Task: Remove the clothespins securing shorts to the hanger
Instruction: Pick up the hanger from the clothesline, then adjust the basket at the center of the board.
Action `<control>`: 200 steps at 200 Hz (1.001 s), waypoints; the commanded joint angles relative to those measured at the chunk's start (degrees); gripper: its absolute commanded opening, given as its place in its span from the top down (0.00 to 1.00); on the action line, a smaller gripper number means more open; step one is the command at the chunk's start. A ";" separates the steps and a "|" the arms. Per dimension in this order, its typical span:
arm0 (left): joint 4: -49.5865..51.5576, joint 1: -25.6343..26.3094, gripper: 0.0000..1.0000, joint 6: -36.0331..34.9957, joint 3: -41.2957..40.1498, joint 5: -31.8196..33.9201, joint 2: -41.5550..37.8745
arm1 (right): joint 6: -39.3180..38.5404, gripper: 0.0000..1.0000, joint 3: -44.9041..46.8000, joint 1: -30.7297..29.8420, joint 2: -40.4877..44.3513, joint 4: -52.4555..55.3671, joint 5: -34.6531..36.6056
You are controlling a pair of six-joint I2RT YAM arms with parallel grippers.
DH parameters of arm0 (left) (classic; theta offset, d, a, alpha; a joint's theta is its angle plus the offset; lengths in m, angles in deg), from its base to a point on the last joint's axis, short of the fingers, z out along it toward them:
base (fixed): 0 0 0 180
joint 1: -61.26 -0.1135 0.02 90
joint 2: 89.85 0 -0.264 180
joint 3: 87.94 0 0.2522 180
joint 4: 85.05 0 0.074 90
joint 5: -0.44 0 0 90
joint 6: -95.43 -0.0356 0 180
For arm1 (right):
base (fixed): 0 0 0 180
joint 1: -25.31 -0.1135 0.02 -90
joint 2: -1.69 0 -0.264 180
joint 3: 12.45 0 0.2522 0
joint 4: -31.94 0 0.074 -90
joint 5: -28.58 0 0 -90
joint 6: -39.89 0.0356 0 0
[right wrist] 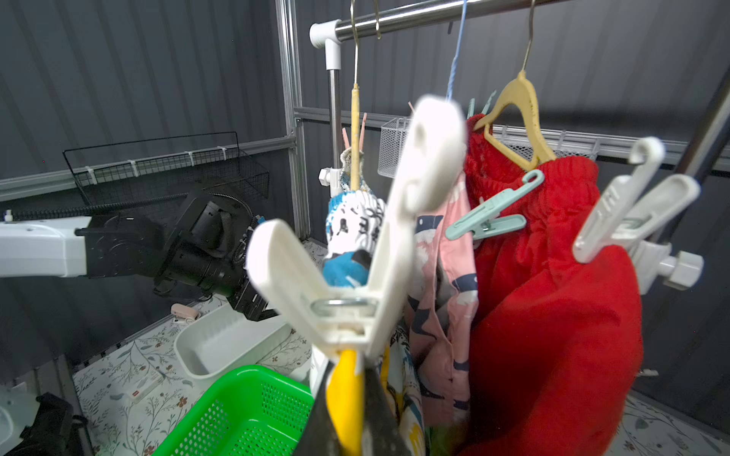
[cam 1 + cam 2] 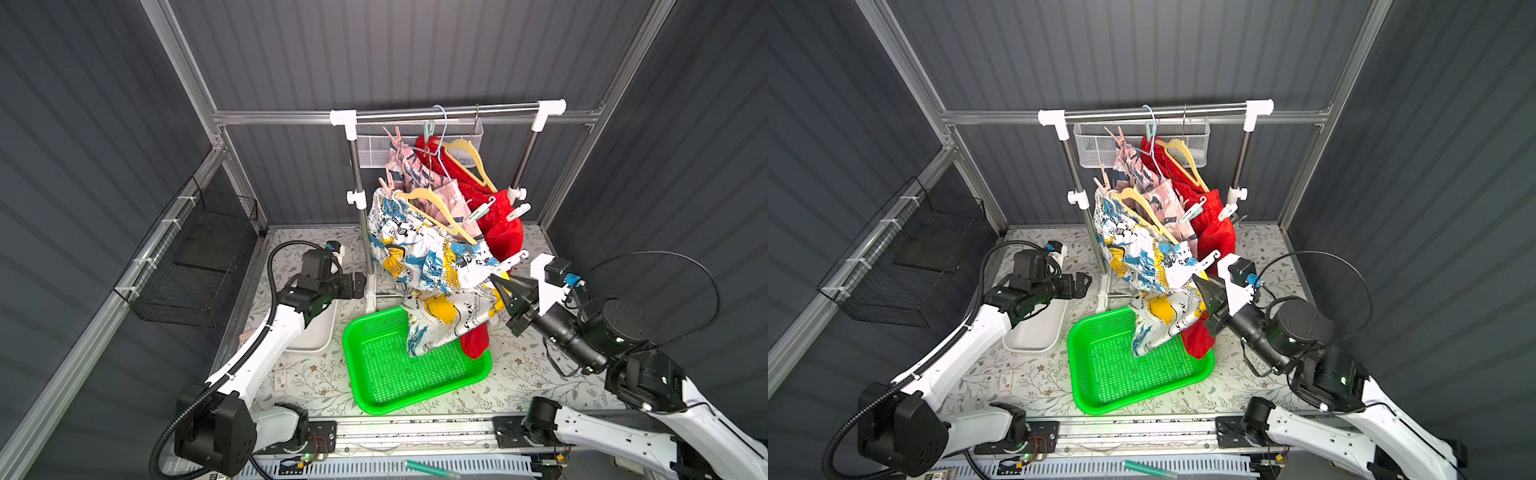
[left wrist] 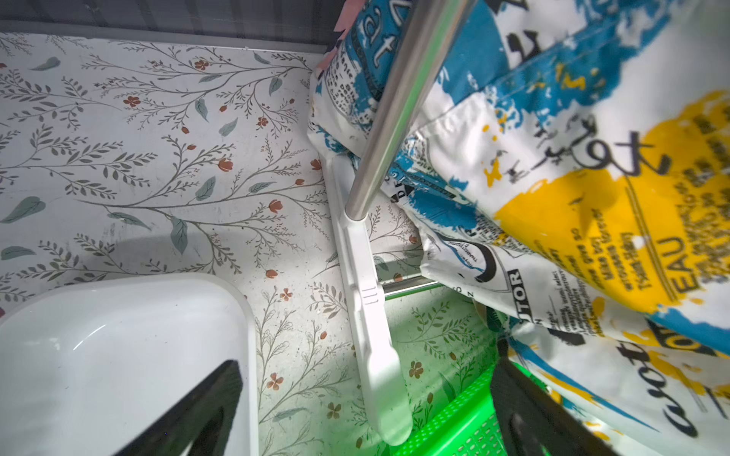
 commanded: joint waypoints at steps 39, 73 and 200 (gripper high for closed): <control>10.47 3.33 0.01 2.32 2.29 7.24 2.65 | -0.13 1.00 -11.53 -0.08 -2.43 7.73 -4.07; 14.68 3.67 0.02 5.82 -0.65 6.82 0.21 | -0.93 1.00 -14.65 0.05 -2.86 9.33 -3.79; 22.48 13.76 0.07 6.82 -0.72 21.56 9.19 | -0.87 1.00 -19.05 4.15 -6.50 10.41 -8.66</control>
